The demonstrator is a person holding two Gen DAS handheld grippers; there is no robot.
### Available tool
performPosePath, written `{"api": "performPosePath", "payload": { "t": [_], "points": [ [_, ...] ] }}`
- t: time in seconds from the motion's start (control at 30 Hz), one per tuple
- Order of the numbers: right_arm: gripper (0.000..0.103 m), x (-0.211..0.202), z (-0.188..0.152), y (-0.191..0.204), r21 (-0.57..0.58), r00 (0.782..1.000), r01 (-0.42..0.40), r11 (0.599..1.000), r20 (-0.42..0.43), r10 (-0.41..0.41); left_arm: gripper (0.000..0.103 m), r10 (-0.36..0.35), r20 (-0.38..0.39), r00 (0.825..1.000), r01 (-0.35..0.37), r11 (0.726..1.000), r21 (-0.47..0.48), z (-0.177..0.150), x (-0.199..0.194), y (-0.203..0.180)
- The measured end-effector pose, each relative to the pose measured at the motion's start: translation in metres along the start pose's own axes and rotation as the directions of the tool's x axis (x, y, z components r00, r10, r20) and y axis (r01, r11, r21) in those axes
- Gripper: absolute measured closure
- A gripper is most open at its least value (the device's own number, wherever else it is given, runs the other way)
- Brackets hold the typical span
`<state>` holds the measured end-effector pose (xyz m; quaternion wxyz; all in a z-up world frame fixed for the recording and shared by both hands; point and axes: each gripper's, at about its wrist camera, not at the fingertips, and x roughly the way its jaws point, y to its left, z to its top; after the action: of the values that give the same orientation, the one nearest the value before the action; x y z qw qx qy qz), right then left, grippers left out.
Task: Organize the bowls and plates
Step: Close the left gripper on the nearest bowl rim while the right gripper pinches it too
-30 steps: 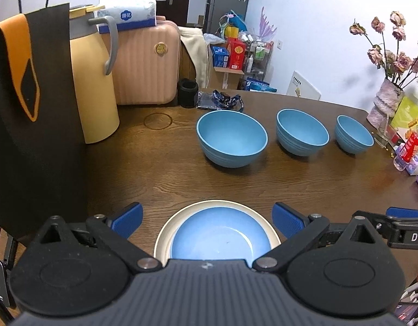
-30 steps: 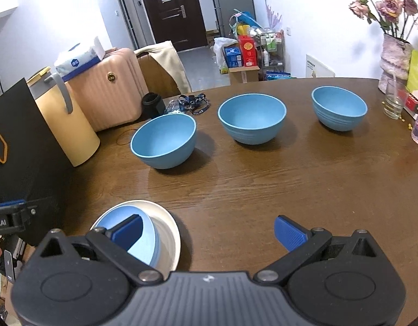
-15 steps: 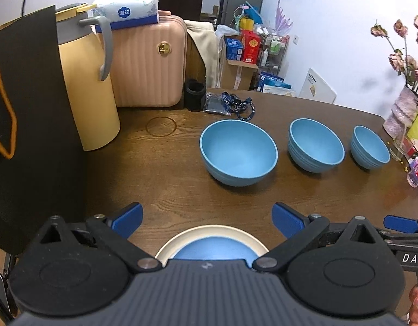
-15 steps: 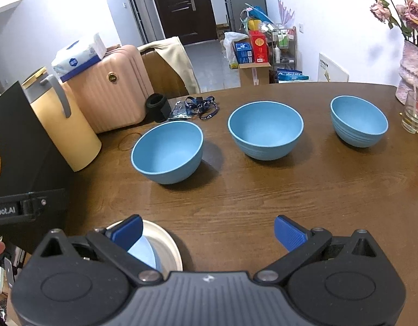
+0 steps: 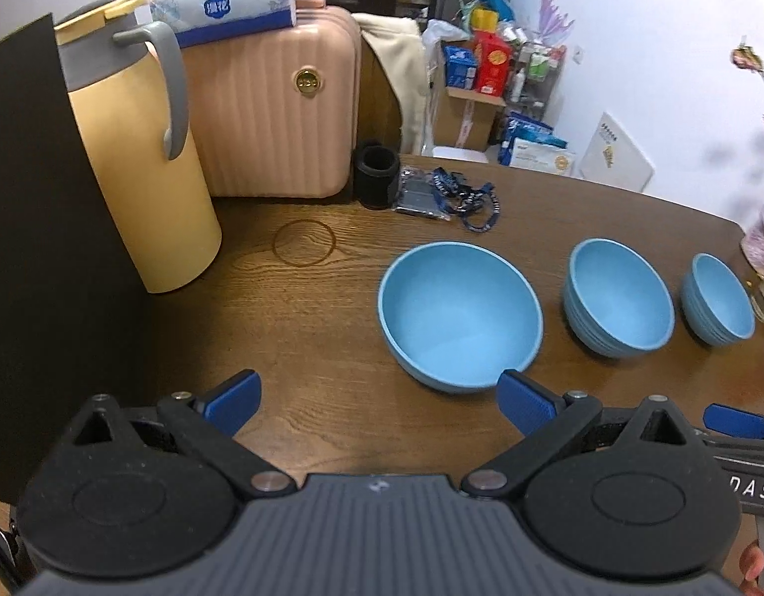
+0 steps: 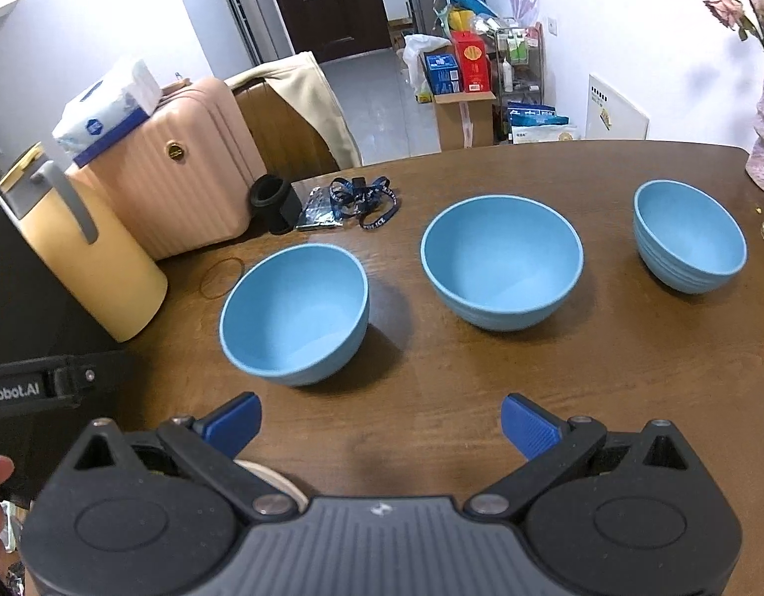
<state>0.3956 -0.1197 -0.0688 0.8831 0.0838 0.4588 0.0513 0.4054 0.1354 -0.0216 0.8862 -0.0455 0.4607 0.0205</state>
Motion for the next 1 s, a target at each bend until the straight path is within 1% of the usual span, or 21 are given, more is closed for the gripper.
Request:
{"api": "performPosePath", "payload": {
  "t": [0.23, 0.47, 0.63, 0.8, 0.93, 0.97, 1.0],
  "points": [
    [0.002, 0.035, 0.028, 0.007, 0.01, 0.999, 0.003, 1.0, -0.041, -0.003, 0.0, 0.057, -0.045, 0.997, -0.058, 0.998, -0.023, 0.026, 0.039, 0.0],
    [0.01, 0.078, 0.047, 0.015, 0.019, 0.995, 0.021, 1.0, -0.094, -0.019, 0.0, 0.093, -0.087, 0.992, -0.097, 0.995, -0.037, 0.047, 0.077, 0.001],
    [0.016, 0.106, 0.052, 0.018, 0.031, 0.991, 0.053, 0.998, -0.124, -0.049, 0.002, 0.114, -0.128, 0.985, -0.123, 0.991, -0.061, 0.054, 0.106, 0.005],
    [0.03, 0.129, 0.053, 0.022, 0.033, 0.987, 0.053, 0.998, -0.156, -0.047, 0.01, 0.094, -0.175, 0.98, -0.113, 0.989, -0.1, 0.057, 0.131, 0.009],
    [0.036, 0.142, 0.054, 0.027, 0.017, 0.986, 0.069, 0.997, -0.156, -0.065, 0.023, 0.088, -0.204, 0.975, -0.113, 0.987, -0.116, 0.059, 0.147, 0.009],
    [0.04, 0.145, 0.054, 0.028, 0.012, 0.985, 0.076, 0.997, -0.155, -0.073, 0.026, 0.08, -0.213, 0.974, -0.108, 0.986, -0.123, 0.06, 0.151, 0.01],
    [0.045, 0.148, 0.054, 0.029, 0.008, 0.985, 0.08, 0.997, -0.155, -0.078, 0.03, 0.071, -0.223, 0.972, -0.102, 0.986, -0.129, 0.059, 0.154, 0.01]
  ]
}}
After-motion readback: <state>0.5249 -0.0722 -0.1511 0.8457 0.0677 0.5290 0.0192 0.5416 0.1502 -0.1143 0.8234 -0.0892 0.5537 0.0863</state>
